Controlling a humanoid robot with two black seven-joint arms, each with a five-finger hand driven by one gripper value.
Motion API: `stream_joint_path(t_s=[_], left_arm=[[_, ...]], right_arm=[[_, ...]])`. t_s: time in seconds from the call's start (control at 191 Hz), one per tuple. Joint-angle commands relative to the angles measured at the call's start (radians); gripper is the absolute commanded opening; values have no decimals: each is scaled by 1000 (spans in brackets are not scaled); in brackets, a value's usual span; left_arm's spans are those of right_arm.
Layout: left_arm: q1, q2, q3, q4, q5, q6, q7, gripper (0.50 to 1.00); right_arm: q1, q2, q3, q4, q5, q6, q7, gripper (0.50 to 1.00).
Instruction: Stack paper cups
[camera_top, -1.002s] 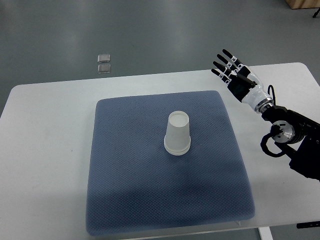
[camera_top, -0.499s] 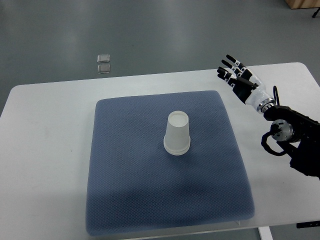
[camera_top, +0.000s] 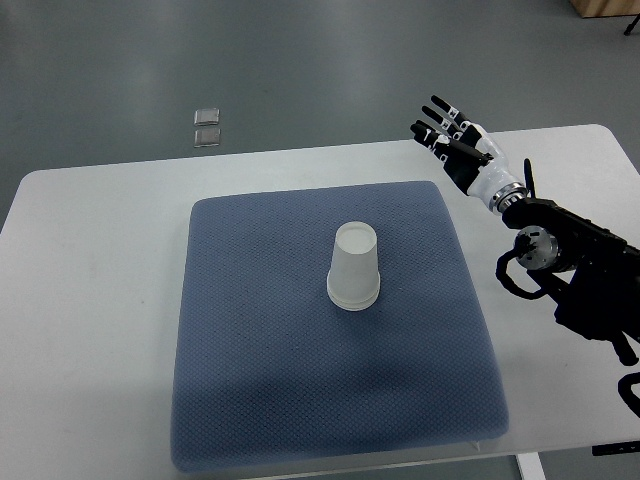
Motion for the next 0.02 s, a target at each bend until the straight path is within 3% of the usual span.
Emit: stream_joint_path(t_s=[0.0, 0.016], left_arm=[[0, 0, 0, 0, 0, -1, 0, 1000], [0, 0, 0, 0, 0, 0, 0, 1000]], right_arm=[[0, 10, -1, 0, -1, 0, 0, 919], [0, 13, -1, 0, -1, 0, 0, 919]])
